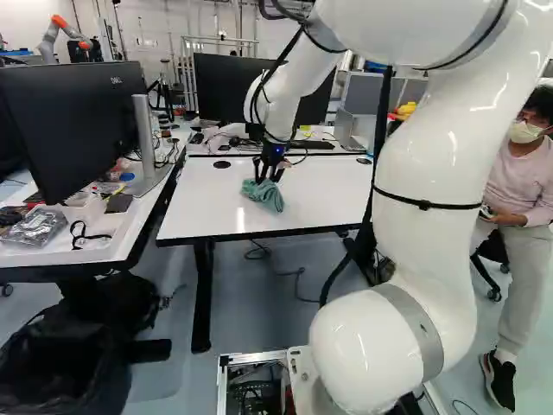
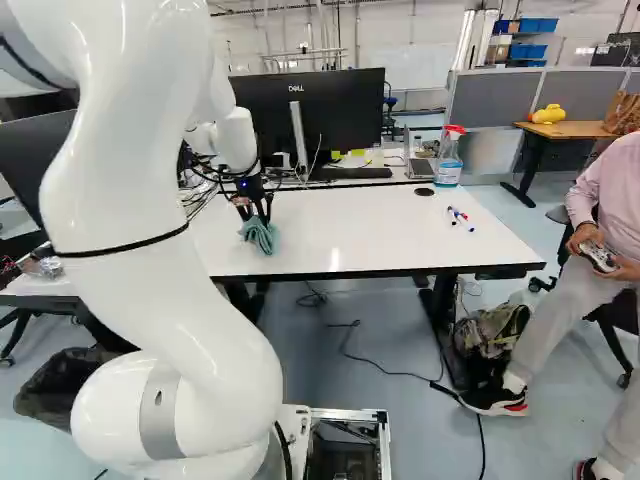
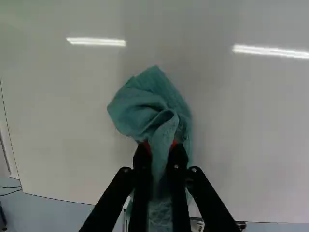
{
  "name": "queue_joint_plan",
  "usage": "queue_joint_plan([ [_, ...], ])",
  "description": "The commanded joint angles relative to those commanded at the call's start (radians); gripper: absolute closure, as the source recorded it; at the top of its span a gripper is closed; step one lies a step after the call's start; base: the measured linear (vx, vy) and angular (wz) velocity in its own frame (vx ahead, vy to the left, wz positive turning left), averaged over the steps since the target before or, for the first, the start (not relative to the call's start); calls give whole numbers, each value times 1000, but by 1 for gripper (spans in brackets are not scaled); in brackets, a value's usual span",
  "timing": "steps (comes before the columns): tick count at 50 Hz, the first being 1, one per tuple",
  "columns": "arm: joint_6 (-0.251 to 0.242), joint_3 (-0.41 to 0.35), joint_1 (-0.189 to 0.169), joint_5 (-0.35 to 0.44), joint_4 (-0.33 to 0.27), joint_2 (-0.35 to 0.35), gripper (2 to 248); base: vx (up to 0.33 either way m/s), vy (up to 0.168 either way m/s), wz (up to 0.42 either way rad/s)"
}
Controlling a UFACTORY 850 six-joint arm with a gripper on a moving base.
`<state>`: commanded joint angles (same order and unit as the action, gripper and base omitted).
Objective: Clean the table with the green towel
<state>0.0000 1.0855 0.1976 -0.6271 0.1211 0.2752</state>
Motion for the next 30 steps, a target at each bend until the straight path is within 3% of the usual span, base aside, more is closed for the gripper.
queue_joint_plan([
  [30, 0, 58, 95, 0, 0, 46, 203, 0, 0, 0],
])
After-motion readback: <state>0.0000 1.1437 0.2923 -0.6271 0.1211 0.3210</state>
